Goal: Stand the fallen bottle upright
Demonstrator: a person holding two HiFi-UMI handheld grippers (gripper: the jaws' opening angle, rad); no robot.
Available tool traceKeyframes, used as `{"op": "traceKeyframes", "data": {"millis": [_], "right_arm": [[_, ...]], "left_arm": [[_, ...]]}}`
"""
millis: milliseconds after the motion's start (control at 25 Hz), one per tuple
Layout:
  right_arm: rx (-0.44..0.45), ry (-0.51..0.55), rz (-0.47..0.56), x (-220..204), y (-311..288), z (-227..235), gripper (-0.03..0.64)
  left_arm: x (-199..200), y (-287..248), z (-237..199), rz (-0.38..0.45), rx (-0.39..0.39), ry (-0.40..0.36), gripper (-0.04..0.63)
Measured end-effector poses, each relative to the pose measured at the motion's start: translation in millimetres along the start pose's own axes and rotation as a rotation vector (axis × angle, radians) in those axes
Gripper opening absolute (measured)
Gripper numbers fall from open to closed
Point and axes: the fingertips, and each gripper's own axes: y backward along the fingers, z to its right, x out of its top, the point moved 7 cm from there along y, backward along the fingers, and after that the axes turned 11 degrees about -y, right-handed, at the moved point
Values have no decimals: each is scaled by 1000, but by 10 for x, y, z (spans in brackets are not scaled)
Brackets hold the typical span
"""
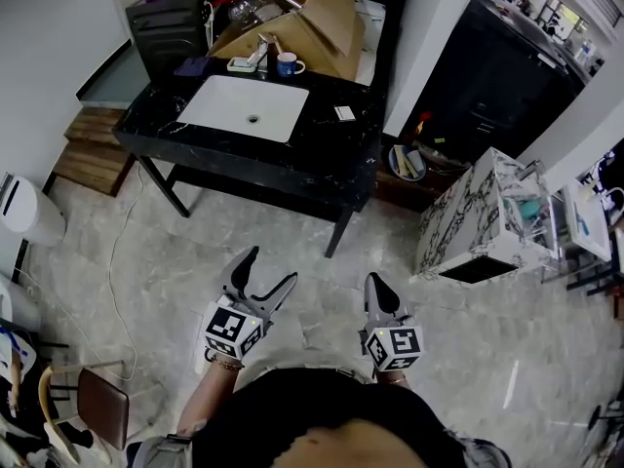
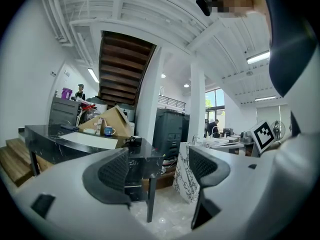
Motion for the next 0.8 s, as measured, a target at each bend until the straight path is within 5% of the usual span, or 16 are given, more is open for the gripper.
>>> {"op": "traceKeyframes", "data": {"millis": [800], "right_arm": [[-4, -19, -28, 113, -600, 224, 5]], "left_arm": [[-44, -549, -394, -12, -19, -5, 359]]}}
